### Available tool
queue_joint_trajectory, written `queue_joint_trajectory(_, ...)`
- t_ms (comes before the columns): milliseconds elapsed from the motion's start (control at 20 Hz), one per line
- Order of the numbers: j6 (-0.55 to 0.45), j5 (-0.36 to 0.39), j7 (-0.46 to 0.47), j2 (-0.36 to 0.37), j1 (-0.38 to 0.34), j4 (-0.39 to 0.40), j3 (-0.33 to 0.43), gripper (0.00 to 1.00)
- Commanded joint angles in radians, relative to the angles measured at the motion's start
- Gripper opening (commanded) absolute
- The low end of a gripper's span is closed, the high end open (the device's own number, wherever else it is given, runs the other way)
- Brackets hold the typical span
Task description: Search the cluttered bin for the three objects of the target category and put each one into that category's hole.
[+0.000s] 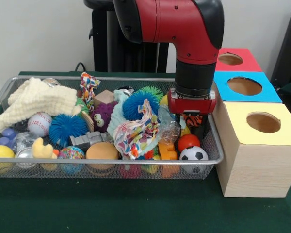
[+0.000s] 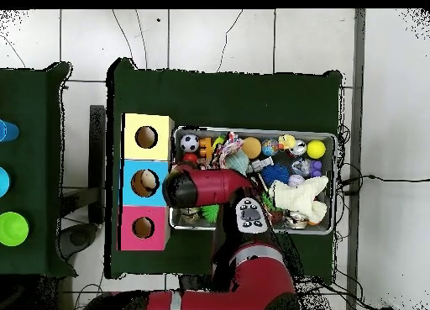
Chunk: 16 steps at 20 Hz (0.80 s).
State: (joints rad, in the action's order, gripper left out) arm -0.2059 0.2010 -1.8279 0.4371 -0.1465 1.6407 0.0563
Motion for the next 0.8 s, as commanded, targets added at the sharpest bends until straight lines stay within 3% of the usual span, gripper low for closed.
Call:
queue_joint_trajectory(50,-0.090,0.064,-0.001,-0.131,-0.008,0.063,0.087,1.00)
queue_joint_trajectory(350,-0.109,0.076,0.068,-0.193,-0.081,0.035,0.160,1.00)
queue_joint_trajectory(800,-0.154,0.052,0.008,-0.059,-0.045,0.109,0.138,1.00)
